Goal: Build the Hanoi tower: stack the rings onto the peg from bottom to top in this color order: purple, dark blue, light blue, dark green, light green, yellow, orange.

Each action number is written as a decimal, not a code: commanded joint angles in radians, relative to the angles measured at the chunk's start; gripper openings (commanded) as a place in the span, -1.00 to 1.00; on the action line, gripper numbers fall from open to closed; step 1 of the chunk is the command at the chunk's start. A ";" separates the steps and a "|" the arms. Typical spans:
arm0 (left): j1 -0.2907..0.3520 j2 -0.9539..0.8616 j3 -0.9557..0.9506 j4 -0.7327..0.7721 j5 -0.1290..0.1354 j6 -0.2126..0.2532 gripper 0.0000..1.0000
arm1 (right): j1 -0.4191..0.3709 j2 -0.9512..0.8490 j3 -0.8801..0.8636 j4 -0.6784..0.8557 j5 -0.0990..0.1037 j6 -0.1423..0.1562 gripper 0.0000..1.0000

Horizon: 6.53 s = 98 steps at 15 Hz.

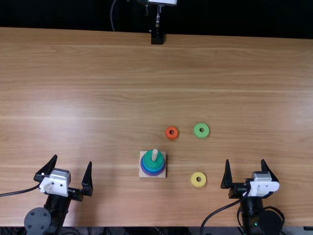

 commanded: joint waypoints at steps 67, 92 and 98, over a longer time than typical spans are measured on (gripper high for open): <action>0.000 -0.012 -0.050 -0.015 0.020 0.006 1.00 | 0.229 1.882 1.171 -0.430 -0.036 0.109 -1.00; 0.000 -0.012 -0.050 -0.015 0.020 0.006 1.00 | 0.587 1.547 1.613 -1.161 -0.082 0.122 -1.00; 0.000 -0.012 -0.050 -0.015 0.020 0.006 1.00 | 0.654 1.548 1.644 -1.155 -0.121 0.165 -1.00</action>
